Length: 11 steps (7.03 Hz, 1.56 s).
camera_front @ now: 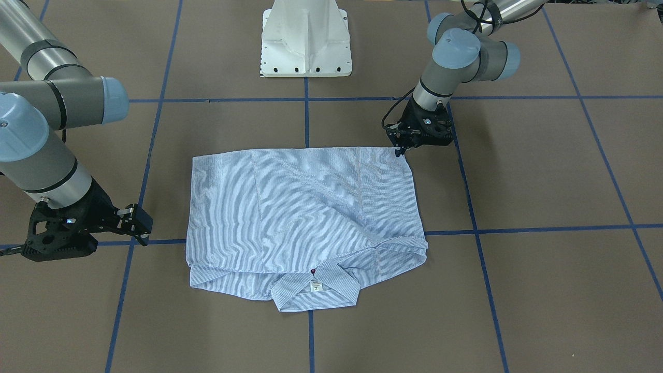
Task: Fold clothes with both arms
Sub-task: 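Drag the shirt with the left gripper away from the robot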
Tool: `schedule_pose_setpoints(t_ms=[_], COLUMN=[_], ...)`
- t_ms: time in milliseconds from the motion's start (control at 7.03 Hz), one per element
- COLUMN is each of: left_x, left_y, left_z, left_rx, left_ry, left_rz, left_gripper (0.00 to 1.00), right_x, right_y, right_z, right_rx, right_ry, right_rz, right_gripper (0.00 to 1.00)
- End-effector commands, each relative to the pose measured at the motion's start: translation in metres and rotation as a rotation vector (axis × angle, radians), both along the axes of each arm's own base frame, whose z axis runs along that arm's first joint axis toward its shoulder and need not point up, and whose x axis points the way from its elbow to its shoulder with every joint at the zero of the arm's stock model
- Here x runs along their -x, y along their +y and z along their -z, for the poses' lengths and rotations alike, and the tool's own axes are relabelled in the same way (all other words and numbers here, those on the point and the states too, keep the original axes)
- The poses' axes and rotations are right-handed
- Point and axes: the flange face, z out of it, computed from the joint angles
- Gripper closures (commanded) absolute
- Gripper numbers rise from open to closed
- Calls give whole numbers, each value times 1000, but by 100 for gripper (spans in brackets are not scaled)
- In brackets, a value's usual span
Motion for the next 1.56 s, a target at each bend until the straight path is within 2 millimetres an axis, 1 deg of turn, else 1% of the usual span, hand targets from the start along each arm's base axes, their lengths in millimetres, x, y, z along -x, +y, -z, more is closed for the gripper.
schedule_pose_setpoints(t_ms=[0, 142, 284, 427, 569, 711, 996, 1138, 1280, 1422], left_x=[8, 24, 40, 53, 72, 78, 84, 78, 78, 104], left_y=[-5, -27, -54, -82, -126, -175, -292, -335, -371, -384], left_z=[2, -7, -21, -40, -49, -51, -64, -75, -59, -41], left_rx=[6, -26, -56, -111, -160, -171, -176, -218, -231, -234], left_ry=[-54, -112, -153, -219, -276, -316, -410, -443, -445, -361], left_rz=[-2, 2, 27, 36, 62, 85, 118, 144, 158, 132], left_gripper=[100, 100, 100, 100, 100, 100, 100, 100, 100, 89], right_x=[0, -1, 0, 1, 1, 0, 0, 0, 1, 13], right_y=[1, 1, 1, 2, 2, 1, 2, 2, 3, 5], right_z=[3, 4, 3, 3, 3, 3, 7, 6, 7, 17], right_rx=[-3, -2, -1, -1, -1, -2, -6, -6, -6, 19], right_ry=[-5, -6, -5, -5, -5, -4, -10, -9, -11, -27], right_rz=[0, 1, 1, 2, 2, 1, 1, 2, 4, -14], right_gripper=[0, 0, 0, 0, 0, 0, 0, 0, 0, 0])
